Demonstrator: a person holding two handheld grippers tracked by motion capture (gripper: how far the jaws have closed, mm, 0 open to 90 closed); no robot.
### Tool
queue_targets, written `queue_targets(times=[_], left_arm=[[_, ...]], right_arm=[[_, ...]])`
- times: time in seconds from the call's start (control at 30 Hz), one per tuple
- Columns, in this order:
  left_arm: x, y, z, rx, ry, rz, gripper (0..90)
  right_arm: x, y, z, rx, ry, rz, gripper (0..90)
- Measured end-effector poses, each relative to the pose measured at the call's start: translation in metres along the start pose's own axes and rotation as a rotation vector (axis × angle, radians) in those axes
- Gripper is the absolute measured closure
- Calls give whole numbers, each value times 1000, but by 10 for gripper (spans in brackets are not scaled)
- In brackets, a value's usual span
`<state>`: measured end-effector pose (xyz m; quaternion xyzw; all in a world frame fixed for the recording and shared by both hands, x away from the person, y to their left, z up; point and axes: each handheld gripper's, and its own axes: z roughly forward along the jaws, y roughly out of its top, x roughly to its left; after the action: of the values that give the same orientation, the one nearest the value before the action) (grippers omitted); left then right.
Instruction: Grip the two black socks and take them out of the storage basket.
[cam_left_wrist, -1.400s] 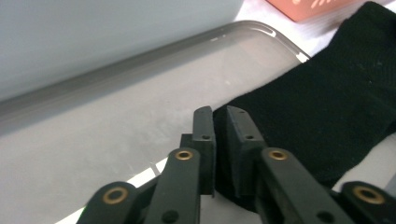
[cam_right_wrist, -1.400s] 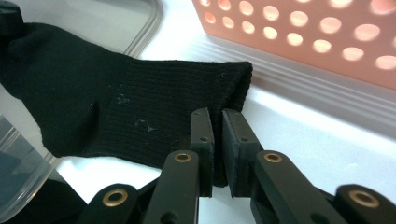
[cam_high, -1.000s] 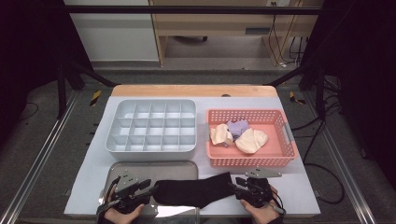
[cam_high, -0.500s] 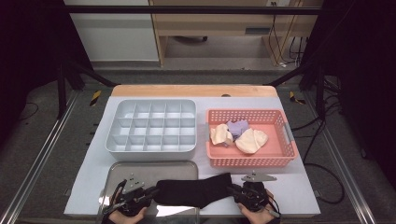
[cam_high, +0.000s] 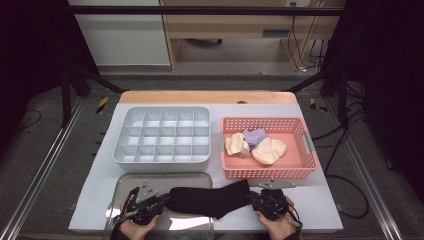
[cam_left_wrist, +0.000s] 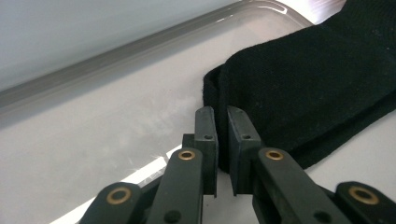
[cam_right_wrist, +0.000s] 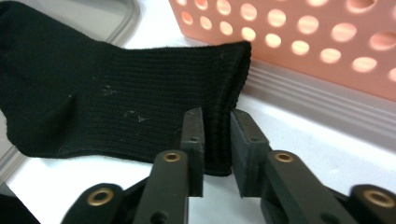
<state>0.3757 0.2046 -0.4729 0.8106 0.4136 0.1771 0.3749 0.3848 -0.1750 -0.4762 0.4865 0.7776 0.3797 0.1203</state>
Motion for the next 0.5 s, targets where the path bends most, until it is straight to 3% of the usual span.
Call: queue_targets(times=[0.27, 0.5], left_arm=[[3, 0, -10, -56, 3, -19, 671], [5, 9, -20, -118, -39, -60, 579]], right_arm=[[-8, -3, -13, -128, -2, -10, 610], [-11, -3, -19, -167, 17, -20, 639]])
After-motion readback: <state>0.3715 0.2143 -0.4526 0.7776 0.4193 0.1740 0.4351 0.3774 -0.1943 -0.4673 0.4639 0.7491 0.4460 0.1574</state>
